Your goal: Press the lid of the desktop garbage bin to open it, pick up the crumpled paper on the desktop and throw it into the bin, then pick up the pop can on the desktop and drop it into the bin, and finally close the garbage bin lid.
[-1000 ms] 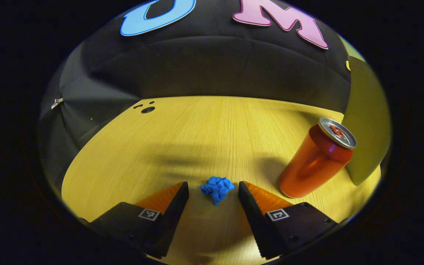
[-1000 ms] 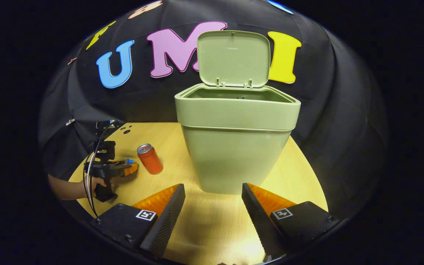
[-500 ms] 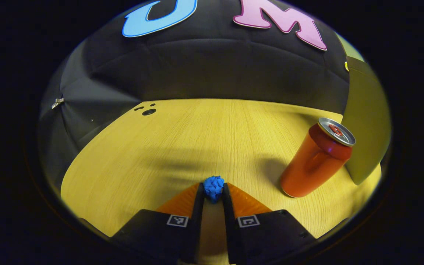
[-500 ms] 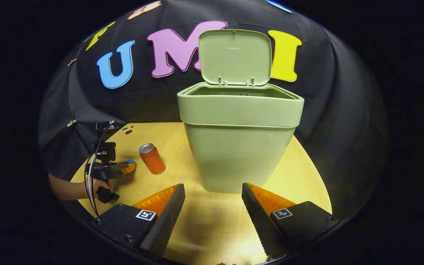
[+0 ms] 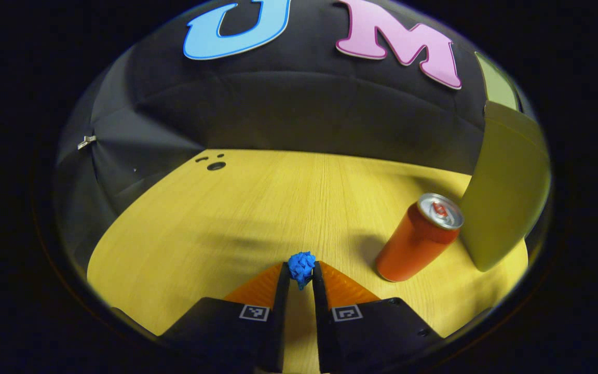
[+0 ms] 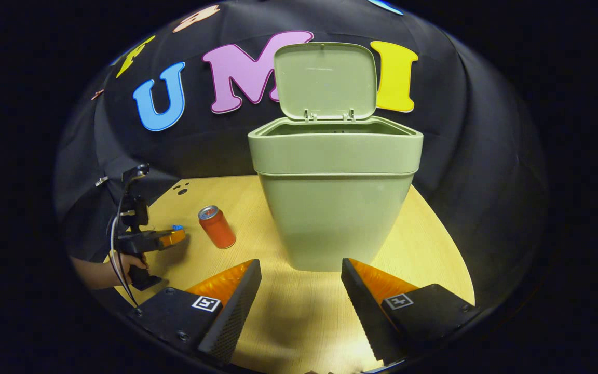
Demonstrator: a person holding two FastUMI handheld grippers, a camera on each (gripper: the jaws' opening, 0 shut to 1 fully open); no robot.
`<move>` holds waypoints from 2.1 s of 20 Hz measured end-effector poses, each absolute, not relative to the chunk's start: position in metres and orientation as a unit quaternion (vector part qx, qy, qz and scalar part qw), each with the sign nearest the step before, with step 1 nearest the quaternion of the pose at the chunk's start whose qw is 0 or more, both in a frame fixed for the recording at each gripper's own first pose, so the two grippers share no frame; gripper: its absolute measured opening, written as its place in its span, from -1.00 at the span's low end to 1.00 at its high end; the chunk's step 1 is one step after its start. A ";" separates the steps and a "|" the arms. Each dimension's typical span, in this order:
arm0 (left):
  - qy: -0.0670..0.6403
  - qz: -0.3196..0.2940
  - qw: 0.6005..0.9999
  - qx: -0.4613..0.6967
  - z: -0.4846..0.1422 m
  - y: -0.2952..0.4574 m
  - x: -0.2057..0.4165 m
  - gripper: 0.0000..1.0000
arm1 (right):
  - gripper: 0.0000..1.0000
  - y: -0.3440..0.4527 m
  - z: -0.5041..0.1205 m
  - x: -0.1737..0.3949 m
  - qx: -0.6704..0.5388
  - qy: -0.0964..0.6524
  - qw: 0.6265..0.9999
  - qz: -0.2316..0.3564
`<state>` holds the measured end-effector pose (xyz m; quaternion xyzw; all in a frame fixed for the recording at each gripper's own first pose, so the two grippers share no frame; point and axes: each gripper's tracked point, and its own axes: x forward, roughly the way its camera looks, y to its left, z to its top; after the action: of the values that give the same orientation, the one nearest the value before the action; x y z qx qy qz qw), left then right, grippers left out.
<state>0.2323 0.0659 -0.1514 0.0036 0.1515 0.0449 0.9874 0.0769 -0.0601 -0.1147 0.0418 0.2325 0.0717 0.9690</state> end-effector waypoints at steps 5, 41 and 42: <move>0.104 0.003 0.994 0.043 -0.082 0.052 0.207 -0.41 | 0.96 -0.054 -0.110 0.079 0.047 0.217 0.972 0.081; 0.032 -0.350 0.934 0.064 0.048 -0.293 0.179 -0.15 | 0.98 -0.072 -0.102 0.081 0.071 0.188 0.978 0.057; 0.027 -0.355 0.932 0.068 0.051 -0.295 0.179 -0.09 | 0.98 -0.072 -0.103 0.081 0.068 0.189 0.978 0.057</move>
<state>0.1787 -0.2954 0.0508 0.0680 0.0268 -0.3550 0.9320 0.0809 -0.0721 -0.1031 0.0677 0.1895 0.0574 0.9779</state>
